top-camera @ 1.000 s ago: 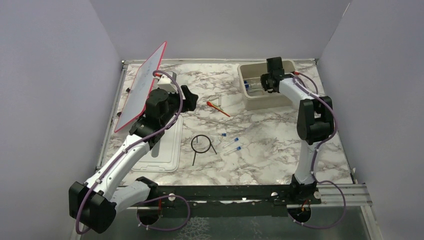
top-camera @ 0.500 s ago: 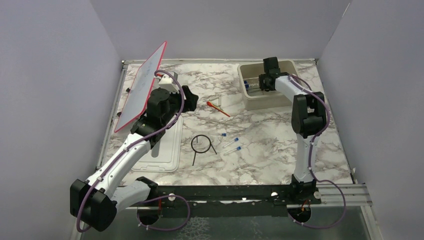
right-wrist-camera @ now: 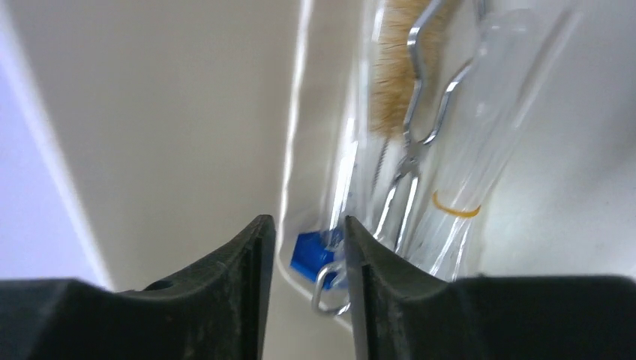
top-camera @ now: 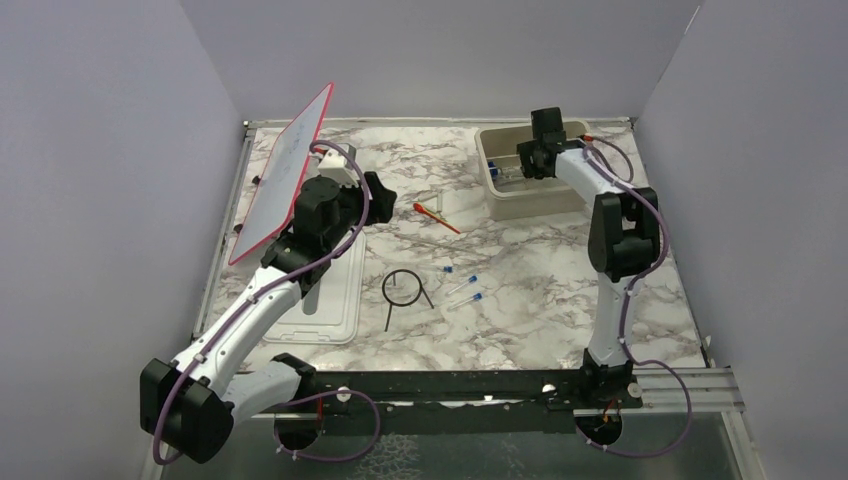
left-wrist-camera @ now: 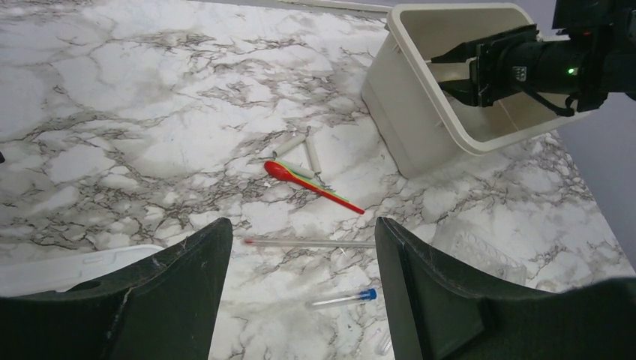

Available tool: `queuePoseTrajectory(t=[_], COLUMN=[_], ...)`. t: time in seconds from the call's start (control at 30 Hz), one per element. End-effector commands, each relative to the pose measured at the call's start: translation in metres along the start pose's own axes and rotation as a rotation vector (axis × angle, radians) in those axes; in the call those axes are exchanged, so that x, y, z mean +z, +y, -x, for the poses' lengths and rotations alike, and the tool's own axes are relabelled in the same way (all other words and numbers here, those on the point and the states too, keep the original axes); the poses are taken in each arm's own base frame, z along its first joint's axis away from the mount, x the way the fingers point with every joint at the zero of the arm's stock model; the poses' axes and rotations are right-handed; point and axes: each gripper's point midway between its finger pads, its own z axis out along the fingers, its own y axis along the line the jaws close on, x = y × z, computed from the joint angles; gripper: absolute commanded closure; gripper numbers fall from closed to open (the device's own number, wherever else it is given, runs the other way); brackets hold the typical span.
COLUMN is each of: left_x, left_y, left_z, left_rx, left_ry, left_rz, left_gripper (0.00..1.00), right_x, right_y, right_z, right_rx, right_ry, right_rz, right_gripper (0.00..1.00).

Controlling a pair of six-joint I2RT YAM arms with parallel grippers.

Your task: Organize the chemistry lab equipment

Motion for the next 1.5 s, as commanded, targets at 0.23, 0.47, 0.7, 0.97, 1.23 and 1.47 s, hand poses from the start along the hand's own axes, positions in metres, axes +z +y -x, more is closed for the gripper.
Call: queuePoseTrajectory(t=[0.23,0.47,0.7,0.97,1.23,1.47], left_x=[-0.021,-0.034,-0.058,-0.099,-0.121,-0.123], left_y=[-0.003,-0.009,-0.001,0.014,0.015,0.006], left_z=[0.032,0.063,0.103,0.137,0.146,0.142], left_rx=[0.032,0.12,0.184,0.193,0.19,0.163], left_ry=[-0.067,-0.098,-0.173,-0.24,-0.267,-0.26], left_rz=[0.01,0.011,0.101,0.228,0.235,0.186], left_gripper=[0.27,0.27,0.26,0.25,0.24,0.24], right_x=[-0.139,-0.238,-0.287,-0.32,-0.326,-0.308], right_y=[0.071,0.076,0.004,-0.089,-0.149,-0.171], right_z=[0.019,-0.036,-0.144,-0.219,-0.25,-0.258], right_rx=[-0.581,-0.94,-1.359,-1.64,-1.796,-1.831], right_ry=[0.049,0.221,0.289,0.429,0.585,0.537], right_rz=[0.351,0.585,0.563,0.502,0.455,0.324], right_gripper=[0.5,0.54,0.33,0.22,0.22,0.38])
